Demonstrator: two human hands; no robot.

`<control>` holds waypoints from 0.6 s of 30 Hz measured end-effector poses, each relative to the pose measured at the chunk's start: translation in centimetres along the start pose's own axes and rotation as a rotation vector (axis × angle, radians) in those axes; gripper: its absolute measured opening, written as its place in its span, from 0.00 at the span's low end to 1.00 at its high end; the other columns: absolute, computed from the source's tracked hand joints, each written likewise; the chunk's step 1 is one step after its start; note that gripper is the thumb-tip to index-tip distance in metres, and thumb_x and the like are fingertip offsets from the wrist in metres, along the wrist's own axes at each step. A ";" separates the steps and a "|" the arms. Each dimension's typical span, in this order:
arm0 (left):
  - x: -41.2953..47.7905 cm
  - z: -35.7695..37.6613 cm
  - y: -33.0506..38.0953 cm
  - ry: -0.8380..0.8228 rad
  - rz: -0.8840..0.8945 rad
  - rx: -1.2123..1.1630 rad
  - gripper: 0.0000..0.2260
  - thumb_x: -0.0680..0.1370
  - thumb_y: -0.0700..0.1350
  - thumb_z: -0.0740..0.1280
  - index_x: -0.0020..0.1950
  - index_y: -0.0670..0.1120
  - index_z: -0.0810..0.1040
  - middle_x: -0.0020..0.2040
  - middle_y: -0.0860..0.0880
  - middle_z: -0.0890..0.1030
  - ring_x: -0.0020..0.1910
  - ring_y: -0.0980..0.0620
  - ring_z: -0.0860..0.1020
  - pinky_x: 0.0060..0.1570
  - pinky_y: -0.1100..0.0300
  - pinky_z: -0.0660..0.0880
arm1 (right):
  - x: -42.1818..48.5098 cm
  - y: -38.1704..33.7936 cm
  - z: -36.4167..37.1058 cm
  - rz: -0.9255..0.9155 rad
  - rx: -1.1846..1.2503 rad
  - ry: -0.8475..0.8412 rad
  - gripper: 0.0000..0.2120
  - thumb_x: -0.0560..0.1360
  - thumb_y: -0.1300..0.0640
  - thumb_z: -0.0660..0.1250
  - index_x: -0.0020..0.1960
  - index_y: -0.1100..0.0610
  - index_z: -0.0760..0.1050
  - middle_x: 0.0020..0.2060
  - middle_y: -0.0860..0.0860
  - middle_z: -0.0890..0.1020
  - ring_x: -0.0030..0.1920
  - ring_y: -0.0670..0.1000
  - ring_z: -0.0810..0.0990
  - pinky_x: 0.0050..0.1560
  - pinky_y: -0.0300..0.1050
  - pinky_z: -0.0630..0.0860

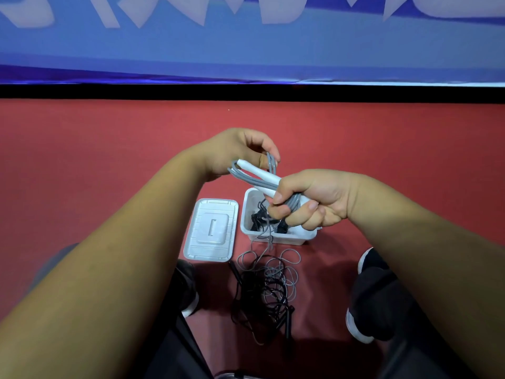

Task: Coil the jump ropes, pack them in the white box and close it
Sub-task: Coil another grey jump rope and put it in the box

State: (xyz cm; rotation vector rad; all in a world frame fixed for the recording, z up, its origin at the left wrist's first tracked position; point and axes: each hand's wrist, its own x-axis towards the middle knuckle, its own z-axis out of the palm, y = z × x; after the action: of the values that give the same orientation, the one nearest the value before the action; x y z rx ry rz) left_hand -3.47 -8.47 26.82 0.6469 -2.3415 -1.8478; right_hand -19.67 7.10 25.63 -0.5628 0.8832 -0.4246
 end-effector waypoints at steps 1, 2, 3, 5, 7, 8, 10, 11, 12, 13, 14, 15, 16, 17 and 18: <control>0.0 0.0 0.2 0.007 0.014 -0.005 0.07 0.79 0.32 0.71 0.53 0.40 0.84 0.49 0.39 0.85 0.48 0.44 0.81 0.52 0.51 0.78 | -0.1 0.0 0.0 0.011 0.013 0.001 0.05 0.74 0.59 0.65 0.47 0.58 0.69 0.37 0.50 0.73 0.22 0.42 0.56 0.22 0.36 0.48; 0.0 0.0 0.3 0.014 0.028 -0.007 0.08 0.77 0.30 0.71 0.51 0.42 0.84 0.50 0.39 0.85 0.49 0.44 0.81 0.55 0.50 0.79 | 0.0 0.2 -0.2 0.026 -0.003 0.011 0.08 0.74 0.59 0.65 0.49 0.58 0.67 0.39 0.51 0.74 0.24 0.43 0.55 0.22 0.36 0.48; 0.0 0.1 0.5 0.012 0.040 -0.006 0.10 0.76 0.29 0.71 0.49 0.42 0.85 0.50 0.39 0.85 0.50 0.45 0.82 0.58 0.50 0.79 | 0.1 0.3 -0.3 0.039 -0.039 0.031 0.09 0.74 0.60 0.64 0.52 0.58 0.66 0.40 0.51 0.75 0.24 0.43 0.55 0.22 0.36 0.48; -0.1 0.3 0.9 -0.004 0.047 0.010 0.11 0.74 0.27 0.72 0.49 0.42 0.85 0.48 0.40 0.85 0.49 0.46 0.82 0.58 0.52 0.79 | 0.4 0.7 -0.6 0.055 -0.099 0.090 0.13 0.75 0.61 0.63 0.57 0.59 0.65 0.41 0.52 0.75 0.25 0.44 0.55 0.23 0.36 0.48; 0.0 0.4 1.1 -0.005 0.035 0.031 0.12 0.74 0.27 0.73 0.49 0.42 0.86 0.46 0.41 0.85 0.45 0.48 0.82 0.54 0.56 0.80 | 0.8 0.9 -1.0 0.071 -0.115 0.130 0.09 0.76 0.62 0.63 0.54 0.59 0.66 0.40 0.53 0.76 0.25 0.44 0.56 0.22 0.35 0.49; 0.0 0.4 1.2 0.005 0.023 0.053 0.12 0.74 0.28 0.73 0.50 0.43 0.86 0.46 0.42 0.86 0.45 0.49 0.83 0.54 0.57 0.80 | 0.9 1.0 -1.0 0.081 -0.124 0.150 0.06 0.76 0.62 0.63 0.51 0.59 0.67 0.40 0.54 0.76 0.24 0.43 0.57 0.22 0.34 0.50; -0.1 0.4 1.4 0.024 0.005 0.143 0.12 0.74 0.32 0.75 0.51 0.47 0.88 0.48 0.46 0.88 0.47 0.52 0.83 0.59 0.55 0.78 | 1.0 1.0 -1.2 0.099 -0.131 0.199 0.03 0.78 0.62 0.61 0.47 0.58 0.67 0.37 0.54 0.75 0.24 0.43 0.58 0.22 0.34 0.50; -0.1 0.4 1.5 0.034 0.002 0.200 0.11 0.74 0.35 0.76 0.51 0.49 0.89 0.49 0.48 0.88 0.49 0.53 0.82 0.60 0.55 0.77 | 1.0 1.0 -1.3 0.106 -0.131 0.228 0.04 0.79 0.62 0.60 0.46 0.57 0.67 0.36 0.53 0.74 0.23 0.43 0.58 0.23 0.34 0.49; -0.1 0.3 1.6 0.046 0.005 0.252 0.10 0.75 0.37 0.76 0.51 0.50 0.89 0.50 0.49 0.88 0.50 0.55 0.82 0.59 0.55 0.77 | 1.0 0.9 -1.4 0.114 -0.128 0.258 0.04 0.79 0.62 0.60 0.46 0.56 0.66 0.35 0.53 0.73 0.23 0.43 0.58 0.23 0.34 0.49; -0.1 0.3 1.6 0.059 0.009 0.298 0.09 0.75 0.38 0.77 0.51 0.50 0.89 0.50 0.51 0.87 0.50 0.56 0.82 0.57 0.57 0.77 | 1.0 0.8 -1.5 0.120 -0.118 0.290 0.04 0.80 0.61 0.60 0.47 0.56 0.66 0.35 0.53 0.72 0.24 0.43 0.57 0.22 0.34 0.49; -0.1 0.3 1.6 0.068 0.014 0.338 0.08 0.75 0.39 0.77 0.51 0.50 0.89 0.50 0.52 0.87 0.49 0.56 0.82 0.54 0.58 0.77 | 1.1 0.7 -1.6 0.126 -0.104 0.327 0.03 0.80 0.61 0.60 0.50 0.55 0.66 0.34 0.52 0.72 0.24 0.43 0.57 0.21 0.33 0.50; -0.1 0.3 1.6 0.069 0.019 0.378 0.08 0.75 0.40 0.78 0.51 0.51 0.89 0.49 0.53 0.86 0.49 0.56 0.83 0.54 0.58 0.78 | 1.1 0.7 -1.7 0.128 -0.092 0.371 0.04 0.80 0.60 0.61 0.52 0.55 0.66 0.34 0.51 0.71 0.24 0.43 0.57 0.20 0.33 0.51; -0.1 0.2 1.6 0.063 0.023 0.425 0.07 0.75 0.42 0.78 0.51 0.52 0.89 0.49 0.54 0.86 0.50 0.54 0.83 0.54 0.56 0.78 | 1.2 0.7 -1.9 0.125 -0.083 0.422 0.05 0.80 0.60 0.62 0.54 0.55 0.68 0.33 0.51 0.71 0.24 0.43 0.57 0.20 0.33 0.52; -0.2 0.1 1.7 0.047 0.026 0.473 0.07 0.75 0.44 0.78 0.52 0.53 0.89 0.49 0.55 0.86 0.50 0.53 0.83 0.55 0.55 0.79 | 1.3 0.6 -2.1 0.113 -0.076 0.477 0.05 0.80 0.60 0.63 0.56 0.56 0.69 0.33 0.50 0.71 0.25 0.43 0.57 0.19 0.33 0.52; -0.3 -0.1 1.6 0.026 0.017 0.510 0.08 0.76 0.45 0.78 0.53 0.54 0.89 0.49 0.56 0.86 0.50 0.53 0.84 0.56 0.55 0.79 | 1.4 0.6 -2.4 0.095 -0.066 0.534 0.06 0.80 0.60 0.63 0.57 0.56 0.71 0.32 0.50 0.71 0.25 0.43 0.57 0.19 0.33 0.52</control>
State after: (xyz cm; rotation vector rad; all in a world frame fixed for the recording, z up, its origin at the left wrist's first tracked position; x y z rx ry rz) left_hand -3.60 -8.10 28.45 0.6814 -2.8040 -1.2173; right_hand -20.71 6.12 23.17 -0.4708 1.4339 -0.4691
